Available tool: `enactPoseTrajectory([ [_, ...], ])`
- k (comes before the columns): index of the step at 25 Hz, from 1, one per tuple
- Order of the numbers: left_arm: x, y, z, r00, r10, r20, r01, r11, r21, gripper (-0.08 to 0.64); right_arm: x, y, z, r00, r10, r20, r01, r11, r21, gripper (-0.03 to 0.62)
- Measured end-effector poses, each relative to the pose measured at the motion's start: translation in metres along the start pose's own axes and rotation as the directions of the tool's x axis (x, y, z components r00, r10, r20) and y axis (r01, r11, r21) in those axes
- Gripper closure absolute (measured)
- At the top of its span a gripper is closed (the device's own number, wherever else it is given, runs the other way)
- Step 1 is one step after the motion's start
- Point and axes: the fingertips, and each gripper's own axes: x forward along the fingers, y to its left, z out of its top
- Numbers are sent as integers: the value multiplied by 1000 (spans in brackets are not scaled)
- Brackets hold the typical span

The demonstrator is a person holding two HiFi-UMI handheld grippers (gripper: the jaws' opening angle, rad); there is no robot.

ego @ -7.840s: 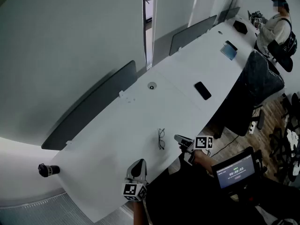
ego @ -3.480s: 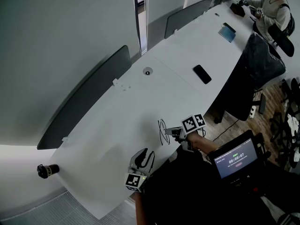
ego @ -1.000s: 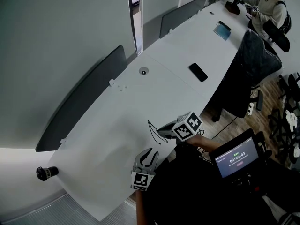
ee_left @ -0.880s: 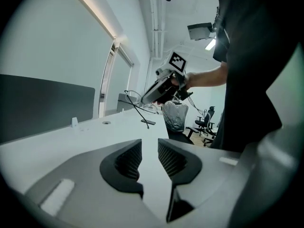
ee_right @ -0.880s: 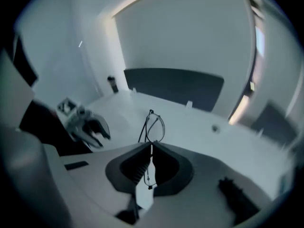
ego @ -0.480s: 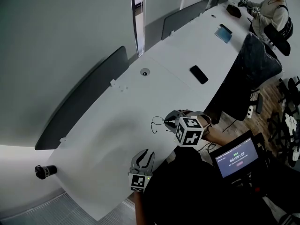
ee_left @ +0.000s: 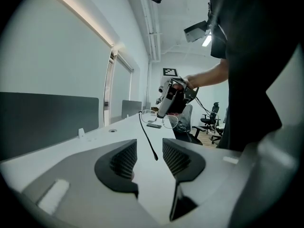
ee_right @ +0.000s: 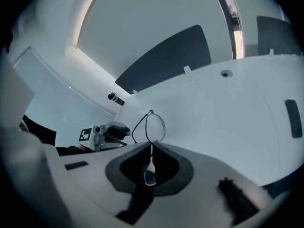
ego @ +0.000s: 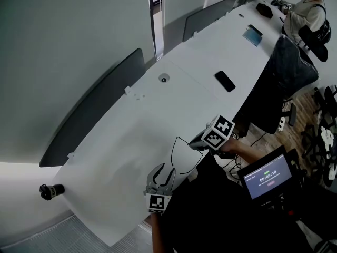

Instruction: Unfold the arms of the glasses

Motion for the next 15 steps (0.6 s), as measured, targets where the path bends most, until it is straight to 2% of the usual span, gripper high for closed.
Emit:
enactPoseTrajectory([
  [4, 7, -5, -3, 1000, -21, -1, 21, 1000, 4, 357, 0, 9, 2, 998, 57, 36, -59, 997, 51, 575],
  [8, 13, -8, -1, 999, -31, -13, 32, 999, 22, 362, 0, 17, 6, 995, 89, 51, -91, 995, 48, 575],
  [9, 12, -5, 0, 1000, -18, -10, 18, 1000, 21, 375, 0, 19, 7, 994, 95, 54, -97, 994, 41, 575],
  [11, 7, 2, 0, 1000, 17, -9, -17, 1000, 12, 502, -1, 22, 8, 993, 107, 57, -109, 994, 33, 575],
  [15, -2, 20, -3, 998, 59, -8, -59, 998, 20, 518, -1, 26, 7, 991, 120, 56, -121, 992, 26, 575],
])
